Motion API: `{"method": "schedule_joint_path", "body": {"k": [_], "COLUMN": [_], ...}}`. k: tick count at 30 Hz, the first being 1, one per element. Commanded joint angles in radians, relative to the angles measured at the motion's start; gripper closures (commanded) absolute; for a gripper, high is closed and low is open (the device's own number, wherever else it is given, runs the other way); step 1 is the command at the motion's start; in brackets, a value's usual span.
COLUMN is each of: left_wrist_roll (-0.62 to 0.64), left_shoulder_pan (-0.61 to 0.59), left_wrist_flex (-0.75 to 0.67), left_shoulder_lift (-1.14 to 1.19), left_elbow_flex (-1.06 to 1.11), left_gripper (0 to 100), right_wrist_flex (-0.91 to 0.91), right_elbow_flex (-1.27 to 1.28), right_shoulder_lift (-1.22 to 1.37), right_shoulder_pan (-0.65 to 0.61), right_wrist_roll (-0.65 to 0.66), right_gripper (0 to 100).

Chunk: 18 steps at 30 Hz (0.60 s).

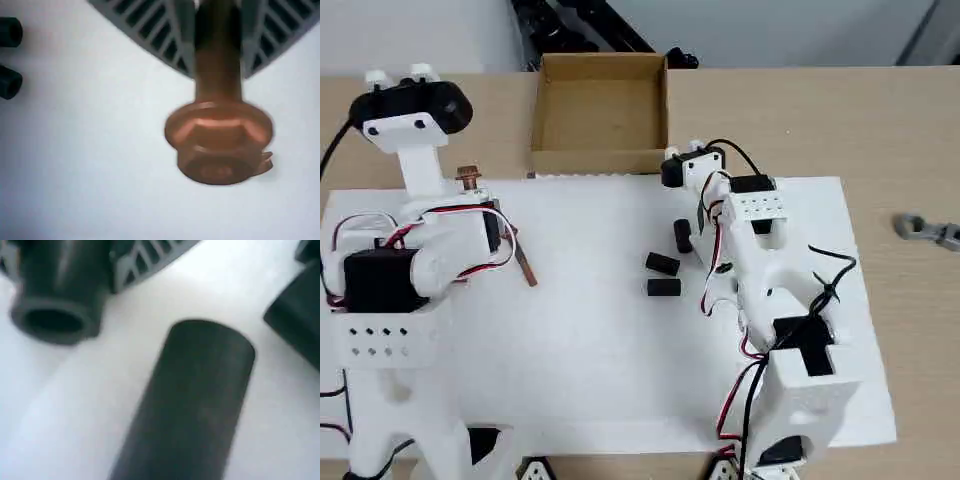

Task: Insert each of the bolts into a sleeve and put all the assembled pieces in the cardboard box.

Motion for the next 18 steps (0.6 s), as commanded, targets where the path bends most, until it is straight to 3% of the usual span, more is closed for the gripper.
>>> {"method": "schedule_joint_path", "body": {"k": [1, 18], "left_wrist_roll": [-0.006, -0.006], "left_shoulder_pan": [0.006, 0.006], "left_wrist_flex": [-0.015, -0.092], "left_shoulder_lift": [-0.035, -0.032], "left_elbow_flex": [-0.008, -0.007], "left_gripper": [99, 99], "right_wrist_flex": [-0.03, 0.157], "right_elbow_flex": [-0.015, 0.017], "right_shoulder_lift": [-0.151, -1.141], "right_shoulder_pan": [-0.007, -0.036], "right_wrist_roll": [-0.031, -0.055], "right_gripper": [99.4, 99.5]}}
